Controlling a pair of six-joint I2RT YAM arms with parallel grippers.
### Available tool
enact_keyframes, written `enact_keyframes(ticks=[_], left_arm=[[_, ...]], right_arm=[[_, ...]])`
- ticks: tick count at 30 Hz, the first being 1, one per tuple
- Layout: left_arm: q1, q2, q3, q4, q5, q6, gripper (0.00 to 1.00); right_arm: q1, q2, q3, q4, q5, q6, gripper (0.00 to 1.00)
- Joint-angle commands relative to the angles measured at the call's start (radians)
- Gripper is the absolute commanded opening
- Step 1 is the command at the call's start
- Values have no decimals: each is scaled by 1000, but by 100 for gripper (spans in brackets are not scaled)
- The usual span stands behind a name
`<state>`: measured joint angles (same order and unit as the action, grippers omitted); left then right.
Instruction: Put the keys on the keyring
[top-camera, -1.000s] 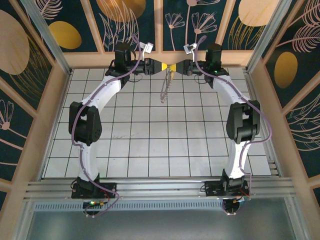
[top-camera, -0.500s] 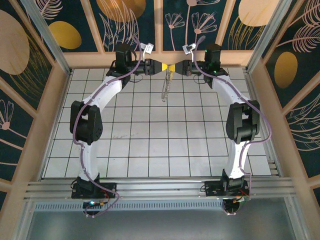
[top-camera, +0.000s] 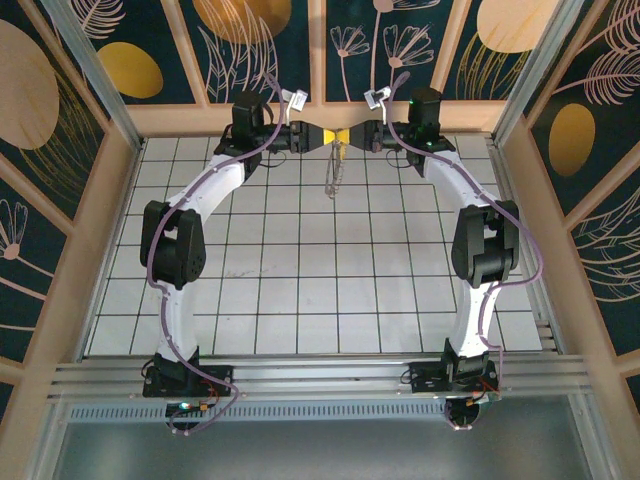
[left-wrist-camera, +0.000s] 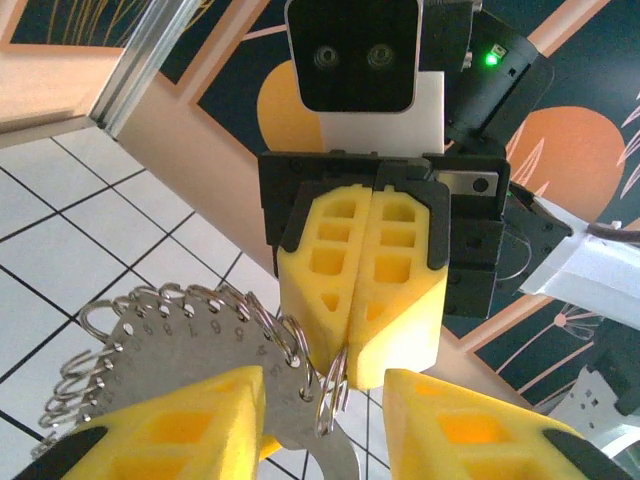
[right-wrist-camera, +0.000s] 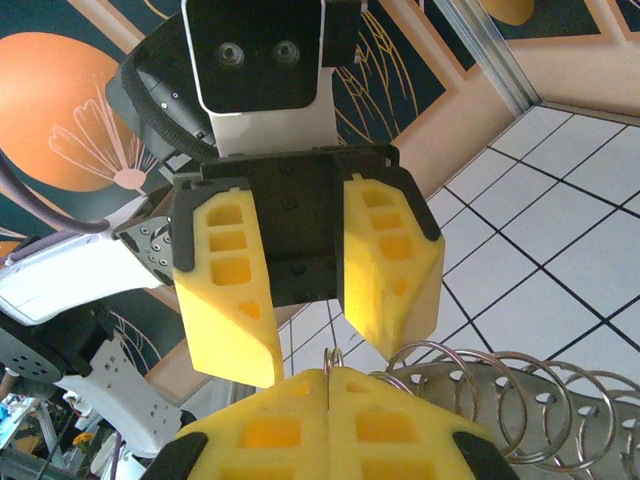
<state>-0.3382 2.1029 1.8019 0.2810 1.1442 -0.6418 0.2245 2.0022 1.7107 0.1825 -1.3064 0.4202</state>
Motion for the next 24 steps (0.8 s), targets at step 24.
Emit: enact_keyframes(ticks=[24], left_arm=[[-7, 6, -12, 92, 43, -44, 26]], right_arm=[[10, 16, 43, 32, -4, -12, 0]])
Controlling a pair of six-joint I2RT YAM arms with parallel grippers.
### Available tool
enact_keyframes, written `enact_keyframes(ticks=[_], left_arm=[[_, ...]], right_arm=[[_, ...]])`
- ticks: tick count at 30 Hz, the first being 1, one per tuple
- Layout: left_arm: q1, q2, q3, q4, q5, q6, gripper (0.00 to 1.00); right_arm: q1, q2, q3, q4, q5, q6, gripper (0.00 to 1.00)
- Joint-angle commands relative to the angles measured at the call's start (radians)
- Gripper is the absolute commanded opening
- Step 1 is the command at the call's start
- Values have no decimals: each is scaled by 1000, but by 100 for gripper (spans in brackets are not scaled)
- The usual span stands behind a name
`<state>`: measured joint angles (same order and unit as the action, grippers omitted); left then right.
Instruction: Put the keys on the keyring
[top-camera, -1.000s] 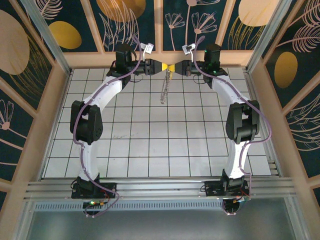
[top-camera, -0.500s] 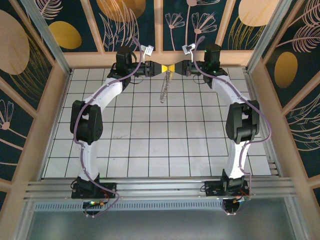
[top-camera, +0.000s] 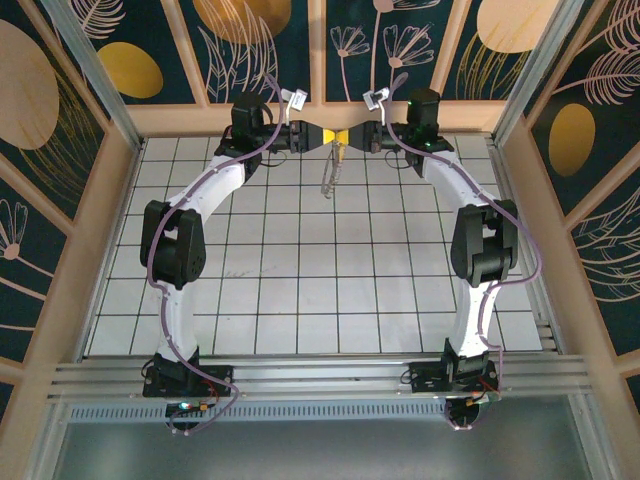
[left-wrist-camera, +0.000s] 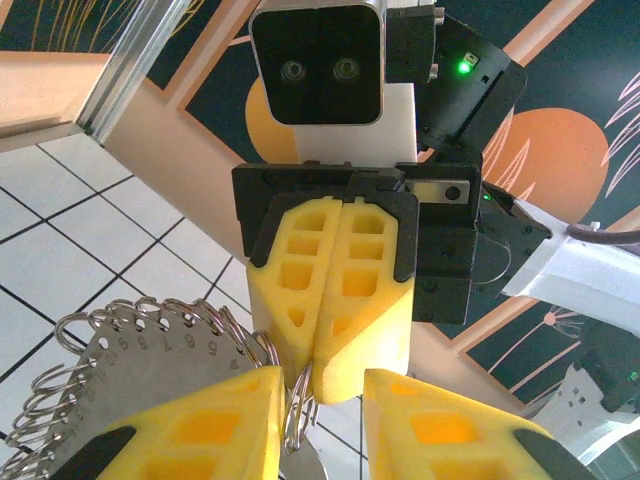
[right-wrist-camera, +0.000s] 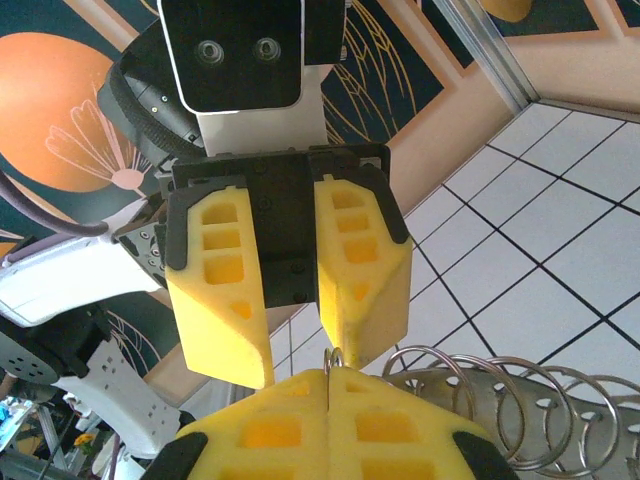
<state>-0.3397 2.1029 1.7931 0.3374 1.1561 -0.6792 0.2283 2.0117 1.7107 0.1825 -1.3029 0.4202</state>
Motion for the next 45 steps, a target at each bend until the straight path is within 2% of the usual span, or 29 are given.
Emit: enact_keyframes(ticks=[1, 12, 17, 22, 25, 30, 34, 36, 38, 40, 45], left_arm=[[-7, 5, -4, 35, 32, -6, 26], [-12, 5, -6, 37, 36, -4, 12], [-19, 6, -8, 42, 45, -2, 16], [-22, 6, -9, 43, 45, -1, 16], [-24, 6, -9, 42, 47, 0, 12], [-24, 3, -12, 45, 38, 1, 0], [-26, -7, -29, 62, 20, -9, 0], [-25, -19, -55, 108, 8, -38, 0], [-26, -32, -81, 145, -2, -62, 0], [-25, -47, -108, 186, -11, -86, 0], [-25, -78, -154, 237, -34, -117, 0]], right_arm=[[7, 6, 43, 32, -8, -12, 0], [7, 6, 41, 32, -3, -11, 0], [10, 6, 42, 34, -2, -11, 0], [10, 7, 42, 32, 0, -11, 0], [10, 7, 43, 32, 1, -11, 0], [10, 7, 41, 31, 0, -12, 0], [9, -3, 37, 26, 9, -12, 0], [3, -25, 17, 33, 25, -11, 18], [-5, -60, -16, 60, 37, 1, 30], [-14, -101, -64, 85, 52, 6, 34], [-33, -234, -241, 146, 117, 7, 36]])
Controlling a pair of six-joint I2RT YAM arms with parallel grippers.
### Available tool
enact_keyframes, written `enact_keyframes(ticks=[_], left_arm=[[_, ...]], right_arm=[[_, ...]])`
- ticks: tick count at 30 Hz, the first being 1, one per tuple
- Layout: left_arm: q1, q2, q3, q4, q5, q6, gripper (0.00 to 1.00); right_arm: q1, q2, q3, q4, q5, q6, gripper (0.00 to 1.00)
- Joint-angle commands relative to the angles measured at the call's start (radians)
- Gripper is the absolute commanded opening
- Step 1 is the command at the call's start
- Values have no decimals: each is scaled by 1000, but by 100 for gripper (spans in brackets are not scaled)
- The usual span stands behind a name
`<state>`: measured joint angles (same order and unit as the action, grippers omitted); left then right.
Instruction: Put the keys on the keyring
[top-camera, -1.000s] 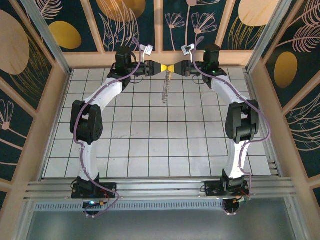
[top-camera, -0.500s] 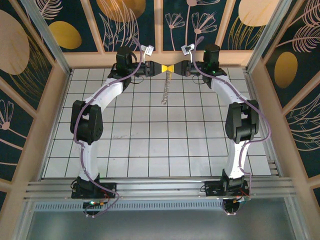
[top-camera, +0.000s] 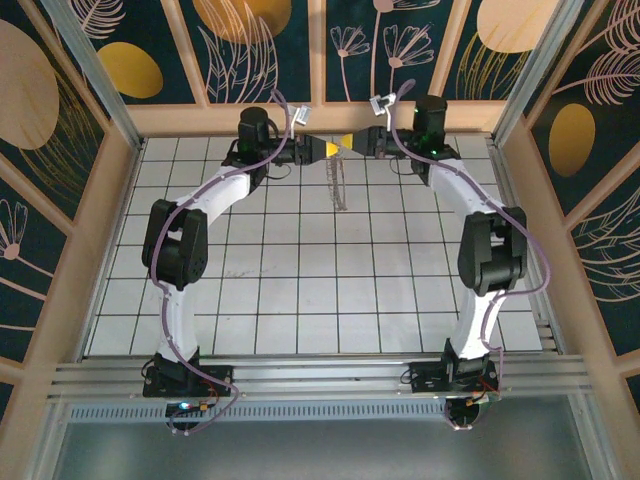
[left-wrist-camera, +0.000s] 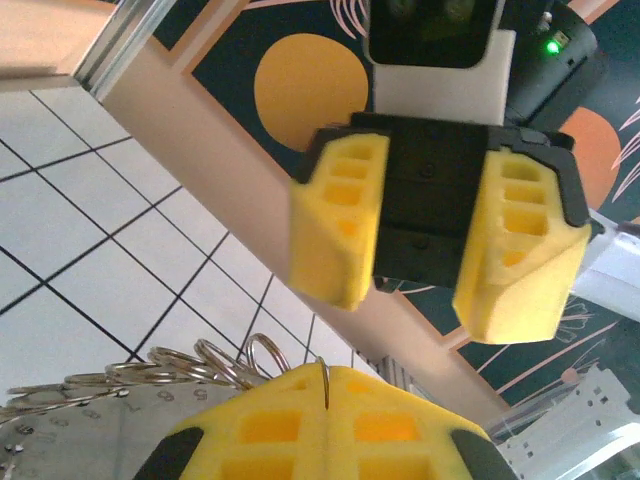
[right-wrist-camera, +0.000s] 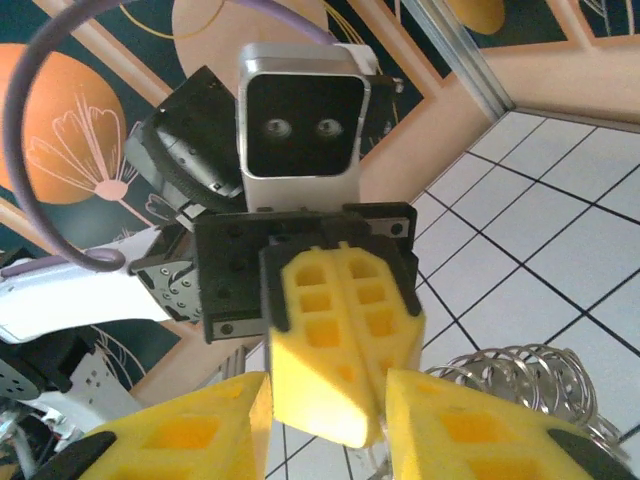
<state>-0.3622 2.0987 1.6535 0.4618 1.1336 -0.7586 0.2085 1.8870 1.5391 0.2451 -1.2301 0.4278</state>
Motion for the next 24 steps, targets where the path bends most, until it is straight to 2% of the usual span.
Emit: enact_keyframes(ticks=[1, 6, 11, 16, 24], left_arm=[[-3, -78, -25, 134, -11, -51, 0], [-4, -109, -70, 198, -15, -92, 0], [-8, -132, -80, 212, -25, -104, 0], [-17, -138, -73, 218, -21, -111, 0], [-27, -138, -64, 206, -20, -108, 0]], right_arm=[[-14, -134, -106, 94, 69, -1, 36], [-16, -271, -333, 153, 280, -13, 37], [0, -350, -499, 237, 447, 6, 44], [57, -378, -550, 244, 563, -31, 49], [155, -373, -505, 191, 663, -122, 50]])
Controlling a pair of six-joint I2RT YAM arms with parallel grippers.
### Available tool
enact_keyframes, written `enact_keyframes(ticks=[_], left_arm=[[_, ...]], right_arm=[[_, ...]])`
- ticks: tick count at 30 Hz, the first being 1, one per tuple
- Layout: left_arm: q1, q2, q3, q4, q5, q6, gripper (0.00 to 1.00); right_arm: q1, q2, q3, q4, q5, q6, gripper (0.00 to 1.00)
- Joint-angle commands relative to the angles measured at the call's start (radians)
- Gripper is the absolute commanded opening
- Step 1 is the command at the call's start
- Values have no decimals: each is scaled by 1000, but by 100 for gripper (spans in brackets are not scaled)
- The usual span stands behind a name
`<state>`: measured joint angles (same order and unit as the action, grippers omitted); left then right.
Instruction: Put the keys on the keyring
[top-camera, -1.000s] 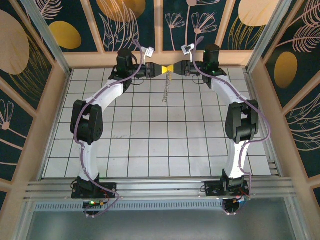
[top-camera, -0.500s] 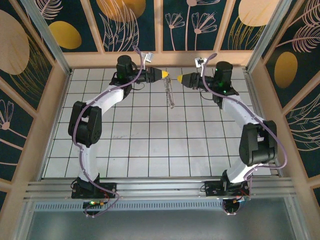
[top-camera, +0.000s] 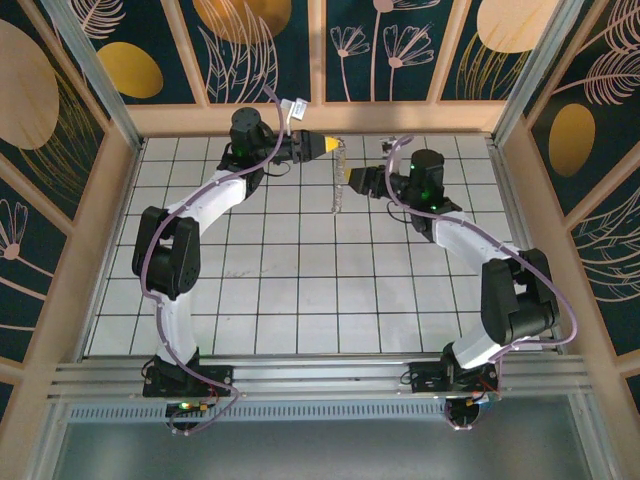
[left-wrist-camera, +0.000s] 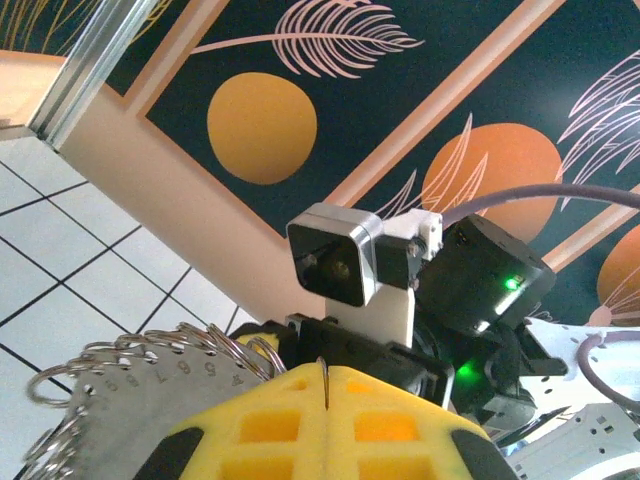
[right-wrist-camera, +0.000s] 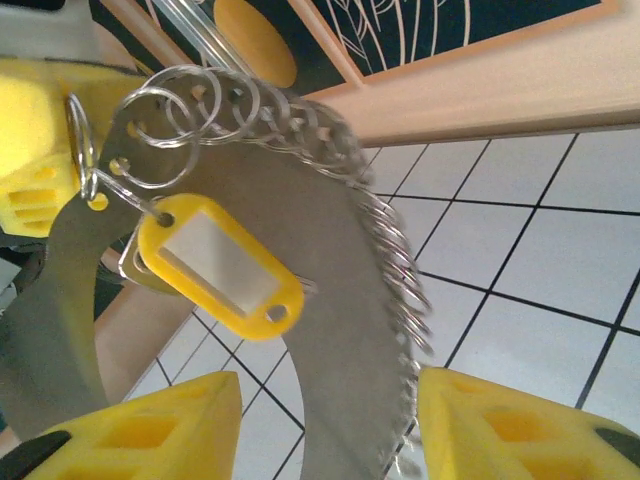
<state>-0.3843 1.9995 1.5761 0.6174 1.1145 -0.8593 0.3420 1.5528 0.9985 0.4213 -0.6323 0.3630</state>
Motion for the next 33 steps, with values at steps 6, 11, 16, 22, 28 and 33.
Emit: enact_keyframes(ticks=[6, 11, 16, 22, 28, 33], left_arm=[[-8, -41, 16, 44, -1, -3, 0], [-10, -41, 15, 41, 0, 0, 0], [-11, -39, 15, 41, -3, 2, 0], [-13, -39, 13, 41, -8, 2, 0], [-13, -38, 13, 38, -22, 1, 0], [-13, -38, 12, 35, -42, 2, 0]], right_arm=[[47, -40, 53, 9, 136, -76, 51], [49, -46, 64, 4, 148, -84, 50], [49, -46, 79, -15, 149, -98, 47], [51, -40, 100, -37, 127, -116, 38], [52, -48, 103, -66, 111, -145, 20], [59, -61, 98, -91, 107, -165, 6]])
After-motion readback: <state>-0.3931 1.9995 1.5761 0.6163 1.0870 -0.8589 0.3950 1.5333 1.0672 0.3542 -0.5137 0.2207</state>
